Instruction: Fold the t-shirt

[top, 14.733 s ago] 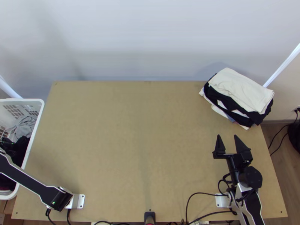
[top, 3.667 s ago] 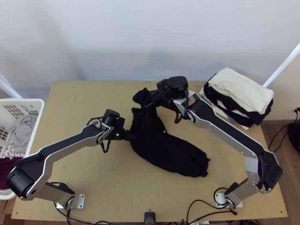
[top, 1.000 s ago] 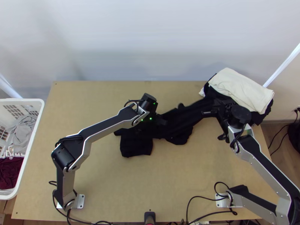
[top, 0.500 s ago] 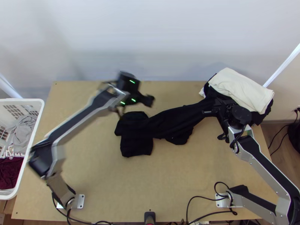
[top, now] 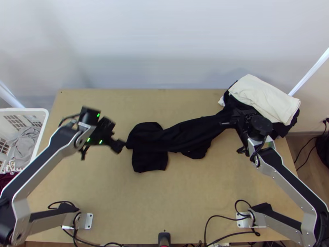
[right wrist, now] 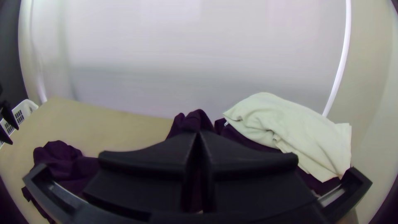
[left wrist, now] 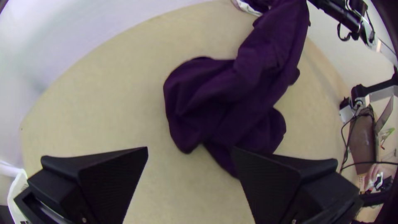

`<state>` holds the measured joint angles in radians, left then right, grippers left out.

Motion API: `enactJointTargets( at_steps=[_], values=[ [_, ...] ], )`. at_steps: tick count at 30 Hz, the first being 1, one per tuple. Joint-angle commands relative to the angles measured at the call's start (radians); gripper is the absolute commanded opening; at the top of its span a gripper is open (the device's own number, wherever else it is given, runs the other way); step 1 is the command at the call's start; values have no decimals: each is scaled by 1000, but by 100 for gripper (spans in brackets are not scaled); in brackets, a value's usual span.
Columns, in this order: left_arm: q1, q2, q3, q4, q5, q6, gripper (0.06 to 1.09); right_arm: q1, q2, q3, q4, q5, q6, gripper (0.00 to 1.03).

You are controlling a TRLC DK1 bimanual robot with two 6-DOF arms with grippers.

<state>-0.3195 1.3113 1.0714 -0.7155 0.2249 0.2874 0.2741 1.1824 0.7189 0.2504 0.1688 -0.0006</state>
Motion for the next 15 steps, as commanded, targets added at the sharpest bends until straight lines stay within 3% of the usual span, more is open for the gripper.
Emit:
enactJointTargets(
  at_steps=[1,4,7,15],
  values=[
    [40,-69,-136,65,11,88,103,16,16,27,24,8,16,3],
    [43,-99,-218,152,11,90,102,20,26,30,26,8,17,3],
    [45,-106,-286,252,16,82,91,24,39,37,29,8,21,3],
    [30,-47,-398,424,16,73,91,34,40,40,27,6,21,3]
  ],
)
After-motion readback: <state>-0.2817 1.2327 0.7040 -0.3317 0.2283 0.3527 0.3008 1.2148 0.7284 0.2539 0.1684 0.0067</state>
